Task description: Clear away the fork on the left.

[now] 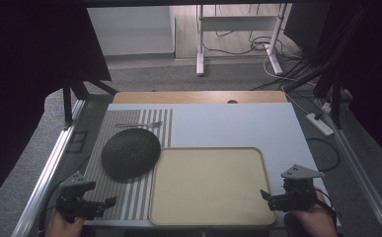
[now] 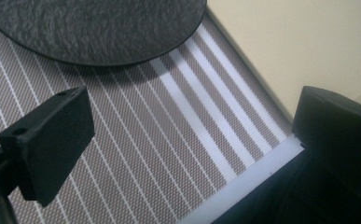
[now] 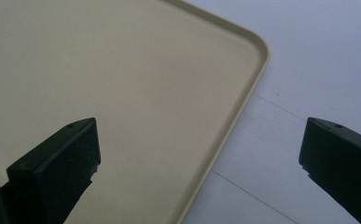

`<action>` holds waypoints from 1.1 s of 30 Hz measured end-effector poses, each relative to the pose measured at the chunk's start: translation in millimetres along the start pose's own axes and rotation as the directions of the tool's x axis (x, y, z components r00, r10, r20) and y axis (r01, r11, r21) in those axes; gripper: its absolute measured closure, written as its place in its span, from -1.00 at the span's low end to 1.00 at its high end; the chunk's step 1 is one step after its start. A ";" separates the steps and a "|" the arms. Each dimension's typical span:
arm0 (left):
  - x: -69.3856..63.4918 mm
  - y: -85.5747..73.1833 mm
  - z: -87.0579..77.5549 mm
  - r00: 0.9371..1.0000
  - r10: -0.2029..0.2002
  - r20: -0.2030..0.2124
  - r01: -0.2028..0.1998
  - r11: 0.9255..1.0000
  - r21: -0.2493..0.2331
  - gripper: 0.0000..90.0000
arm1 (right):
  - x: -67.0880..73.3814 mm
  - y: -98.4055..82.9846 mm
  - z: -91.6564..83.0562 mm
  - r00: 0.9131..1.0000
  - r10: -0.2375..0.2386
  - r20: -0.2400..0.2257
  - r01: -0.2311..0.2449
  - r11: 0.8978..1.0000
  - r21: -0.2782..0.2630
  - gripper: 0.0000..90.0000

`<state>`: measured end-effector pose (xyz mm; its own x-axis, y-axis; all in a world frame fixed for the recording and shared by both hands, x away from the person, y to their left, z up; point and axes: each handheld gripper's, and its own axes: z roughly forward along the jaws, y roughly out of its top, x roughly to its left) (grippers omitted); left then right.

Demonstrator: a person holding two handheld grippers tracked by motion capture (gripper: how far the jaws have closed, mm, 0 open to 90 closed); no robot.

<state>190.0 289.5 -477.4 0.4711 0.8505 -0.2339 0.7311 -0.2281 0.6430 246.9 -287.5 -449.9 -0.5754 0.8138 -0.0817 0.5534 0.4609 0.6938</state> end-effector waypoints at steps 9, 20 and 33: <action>7.8 16.9 7.4 0.999 0.045 -0.008 -0.045 0.999 -0.027 -0.99 | 0.8 0.3 1.2 1.000 -0.017 0.003 0.017 1.000 0.011 -1.00; 19.8 30.9 21.4 0.998 0.061 0.024 -0.060 0.997 -0.037 -0.99 | 1.4 0.4 1.2 1.000 -0.023 0.003 0.023 1.000 0.010 -1.00; 33.9 52.0 39.2 0.997 0.066 0.042 -0.065 0.998 -0.027 -1.00 | 2.0 0.4 1.5 0.999 -0.033 0.002 0.033 0.999 0.012 -1.00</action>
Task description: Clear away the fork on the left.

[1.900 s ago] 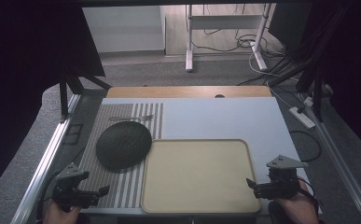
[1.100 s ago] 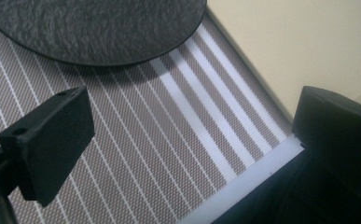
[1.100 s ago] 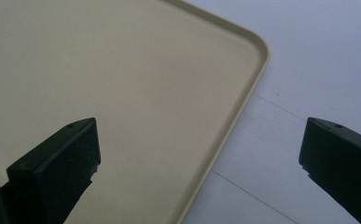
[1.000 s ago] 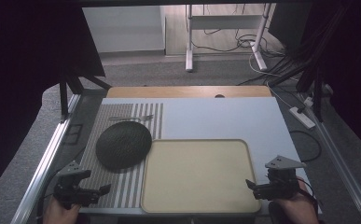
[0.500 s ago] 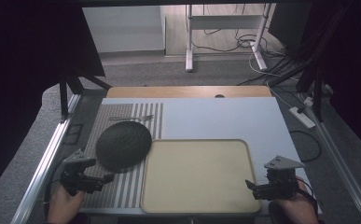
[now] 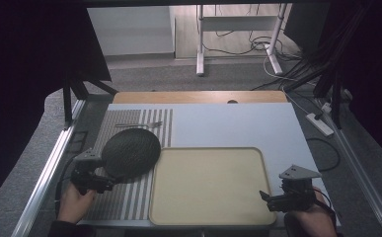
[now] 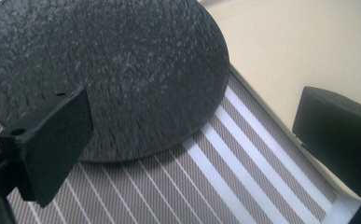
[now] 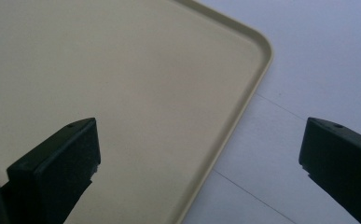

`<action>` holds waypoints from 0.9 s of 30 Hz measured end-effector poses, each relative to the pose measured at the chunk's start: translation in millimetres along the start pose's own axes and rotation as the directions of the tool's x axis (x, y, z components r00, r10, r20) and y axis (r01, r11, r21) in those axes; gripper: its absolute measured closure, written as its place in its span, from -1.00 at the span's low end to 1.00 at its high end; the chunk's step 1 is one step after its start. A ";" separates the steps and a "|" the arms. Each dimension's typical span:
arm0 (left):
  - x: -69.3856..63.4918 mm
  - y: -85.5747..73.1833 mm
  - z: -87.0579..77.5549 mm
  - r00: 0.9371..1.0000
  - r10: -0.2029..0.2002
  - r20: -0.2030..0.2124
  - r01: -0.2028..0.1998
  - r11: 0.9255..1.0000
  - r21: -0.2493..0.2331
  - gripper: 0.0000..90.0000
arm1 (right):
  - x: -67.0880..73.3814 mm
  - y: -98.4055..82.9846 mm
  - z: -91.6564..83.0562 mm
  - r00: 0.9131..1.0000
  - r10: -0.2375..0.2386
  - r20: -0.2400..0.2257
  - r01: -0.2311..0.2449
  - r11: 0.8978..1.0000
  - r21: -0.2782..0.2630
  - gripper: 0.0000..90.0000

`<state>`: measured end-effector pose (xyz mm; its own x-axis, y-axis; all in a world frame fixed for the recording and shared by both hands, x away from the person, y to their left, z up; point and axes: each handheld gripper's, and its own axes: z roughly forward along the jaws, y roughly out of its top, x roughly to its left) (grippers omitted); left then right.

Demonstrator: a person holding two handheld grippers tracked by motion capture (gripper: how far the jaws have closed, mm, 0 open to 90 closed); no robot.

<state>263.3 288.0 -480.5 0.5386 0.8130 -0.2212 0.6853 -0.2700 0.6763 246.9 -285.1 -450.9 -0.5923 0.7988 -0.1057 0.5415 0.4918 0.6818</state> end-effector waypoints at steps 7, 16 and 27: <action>7.7 11.7 12.5 1.000 0.014 -0.005 -0.014 1.000 0.019 -1.00 | 1.0 0.1 0.6 1.000 -0.009 -0.002 0.009 1.000 0.005 -1.00; 21.6 29.6 30.4 1.000 0.009 -0.001 -0.009 0.999 0.031 -1.00 | 1.7 0.3 1.5 1.000 -0.017 -0.004 0.017 1.000 0.012 -1.00; 40.8 56.4 50.4 1.000 0.002 -0.001 -0.002 0.999 0.036 -1.00 | 1.8 0.6 2.4 1.000 -0.022 -0.007 0.022 1.000 0.022 -1.00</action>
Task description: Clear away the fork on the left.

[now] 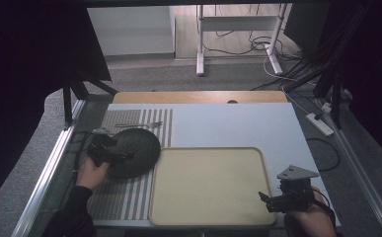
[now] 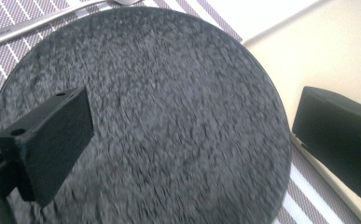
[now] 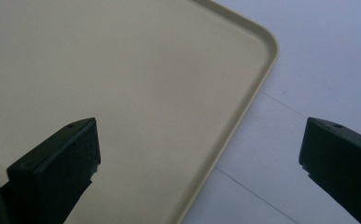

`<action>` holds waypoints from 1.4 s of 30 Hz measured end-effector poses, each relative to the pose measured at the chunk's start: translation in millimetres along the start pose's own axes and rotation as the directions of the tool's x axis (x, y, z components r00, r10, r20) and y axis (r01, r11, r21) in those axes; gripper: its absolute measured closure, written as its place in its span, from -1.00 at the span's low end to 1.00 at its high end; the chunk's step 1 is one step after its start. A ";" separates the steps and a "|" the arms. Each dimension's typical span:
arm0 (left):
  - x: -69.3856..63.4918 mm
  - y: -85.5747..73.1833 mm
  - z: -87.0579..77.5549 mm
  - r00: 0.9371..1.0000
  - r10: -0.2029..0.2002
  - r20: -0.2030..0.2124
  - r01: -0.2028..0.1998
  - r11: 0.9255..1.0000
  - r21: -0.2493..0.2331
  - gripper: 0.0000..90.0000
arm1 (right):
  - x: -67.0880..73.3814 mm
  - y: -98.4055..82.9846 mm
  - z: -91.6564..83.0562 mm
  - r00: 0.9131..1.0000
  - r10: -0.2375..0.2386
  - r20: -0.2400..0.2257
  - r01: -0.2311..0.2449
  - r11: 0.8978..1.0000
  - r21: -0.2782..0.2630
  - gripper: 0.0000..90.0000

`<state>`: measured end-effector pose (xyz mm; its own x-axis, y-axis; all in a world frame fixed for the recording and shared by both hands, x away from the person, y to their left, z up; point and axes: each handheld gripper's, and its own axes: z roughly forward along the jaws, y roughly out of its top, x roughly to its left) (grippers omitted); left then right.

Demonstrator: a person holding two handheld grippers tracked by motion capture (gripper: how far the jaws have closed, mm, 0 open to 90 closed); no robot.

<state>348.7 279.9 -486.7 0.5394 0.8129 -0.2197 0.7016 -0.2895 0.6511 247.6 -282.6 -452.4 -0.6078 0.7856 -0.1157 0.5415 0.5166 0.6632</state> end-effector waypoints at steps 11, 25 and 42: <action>22.2 21.6 12.0 1.000 -0.024 0.001 0.024 1.000 -0.011 -1.00 | 0.1 0.2 0.9 1.000 -0.003 -0.004 0.003 1.000 0.007 -1.00; 48.3 45.9 33.8 0.997 -0.055 -0.045 0.056 0.998 0.020 -1.00 | -0.1 0.2 1.4 1.000 -0.002 -0.010 0.002 1.000 0.012 -1.00; 83.8 69.4 60.7 0.986 -0.099 -0.133 0.108 0.992 0.058 -1.00 | -0.1 0.4 1.8 1.000 -0.007 -0.016 0.007 1.000 0.018 -1.00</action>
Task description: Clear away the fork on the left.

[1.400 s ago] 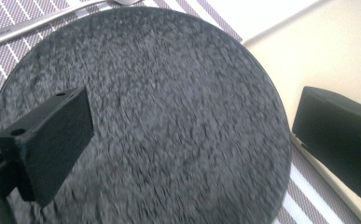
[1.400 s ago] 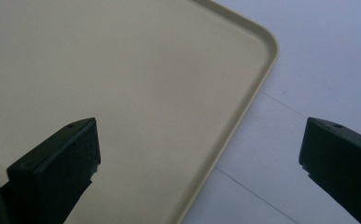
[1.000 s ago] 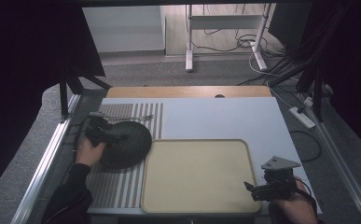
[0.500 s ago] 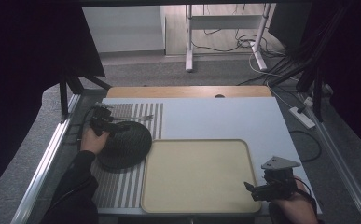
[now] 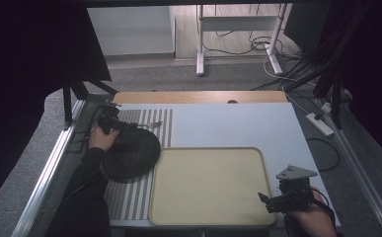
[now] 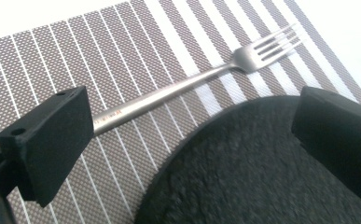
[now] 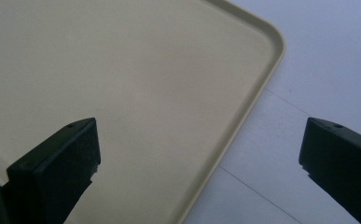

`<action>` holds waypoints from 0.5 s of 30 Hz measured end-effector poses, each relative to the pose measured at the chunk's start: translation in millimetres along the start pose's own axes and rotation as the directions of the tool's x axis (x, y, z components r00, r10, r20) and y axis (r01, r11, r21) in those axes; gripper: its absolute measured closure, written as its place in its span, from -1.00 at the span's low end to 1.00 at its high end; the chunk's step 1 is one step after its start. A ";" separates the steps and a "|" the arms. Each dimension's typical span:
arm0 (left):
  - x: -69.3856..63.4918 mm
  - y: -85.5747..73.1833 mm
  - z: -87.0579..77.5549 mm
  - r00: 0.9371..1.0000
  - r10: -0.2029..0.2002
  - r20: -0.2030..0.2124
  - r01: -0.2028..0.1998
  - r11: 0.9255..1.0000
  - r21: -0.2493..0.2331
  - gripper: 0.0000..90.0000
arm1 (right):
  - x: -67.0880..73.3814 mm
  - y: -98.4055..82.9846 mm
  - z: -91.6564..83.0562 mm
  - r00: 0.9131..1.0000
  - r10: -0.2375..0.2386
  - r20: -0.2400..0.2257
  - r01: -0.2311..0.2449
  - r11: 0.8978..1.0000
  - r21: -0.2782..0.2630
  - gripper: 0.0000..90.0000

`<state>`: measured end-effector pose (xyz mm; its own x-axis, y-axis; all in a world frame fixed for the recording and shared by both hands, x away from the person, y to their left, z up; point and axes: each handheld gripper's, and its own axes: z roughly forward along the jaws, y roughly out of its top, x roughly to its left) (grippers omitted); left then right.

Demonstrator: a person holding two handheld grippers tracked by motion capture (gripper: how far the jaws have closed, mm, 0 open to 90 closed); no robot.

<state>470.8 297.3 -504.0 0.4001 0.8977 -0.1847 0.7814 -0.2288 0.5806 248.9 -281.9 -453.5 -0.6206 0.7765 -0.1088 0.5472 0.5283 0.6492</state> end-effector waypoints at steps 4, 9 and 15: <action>10.6 5.3 5.5 1.000 -0.020 -0.016 0.020 1.000 0.007 -1.00 | -0.1 -0.1 0.0 1.000 0.000 -0.002 0.000 1.000 0.000 -1.00; 21.4 10.2 7.8 0.999 -0.042 -0.014 0.042 0.999 -0.006 -1.00 | -0.1 0.0 0.1 1.000 -0.003 -0.005 0.003 1.000 0.001 -1.00; 28.1 14.4 14.0 0.998 -0.038 -0.053 0.039 0.999 0.017 -0.92 | 0.2 0.0 0.1 1.000 -0.007 -0.005 0.007 1.000 0.003 -1.00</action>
<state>500.0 313.9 -512.0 0.3440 0.9245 -0.1641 0.8044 -0.2000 0.5594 248.8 -281.7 -453.6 -0.6276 0.7708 -0.1096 0.5443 0.5350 0.6461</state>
